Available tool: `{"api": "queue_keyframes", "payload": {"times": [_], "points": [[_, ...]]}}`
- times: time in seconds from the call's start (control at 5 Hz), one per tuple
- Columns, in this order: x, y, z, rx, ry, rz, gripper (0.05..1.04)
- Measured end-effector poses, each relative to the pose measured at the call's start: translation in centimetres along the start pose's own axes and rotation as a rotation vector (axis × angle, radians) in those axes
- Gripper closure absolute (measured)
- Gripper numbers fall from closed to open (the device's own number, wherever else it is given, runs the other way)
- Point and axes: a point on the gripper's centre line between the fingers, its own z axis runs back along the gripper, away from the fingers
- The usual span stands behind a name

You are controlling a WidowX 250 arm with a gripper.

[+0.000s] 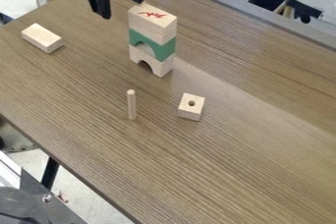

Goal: Takes the white block and places it on another white block on the table

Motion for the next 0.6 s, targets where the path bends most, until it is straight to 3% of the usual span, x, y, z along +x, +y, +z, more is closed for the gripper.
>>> {"api": "queue_keyframes", "payload": {"times": [0.6], "points": [[-1.06,-0.74,0.1,-0.003,-0.002,-0.031,0.085]]}}
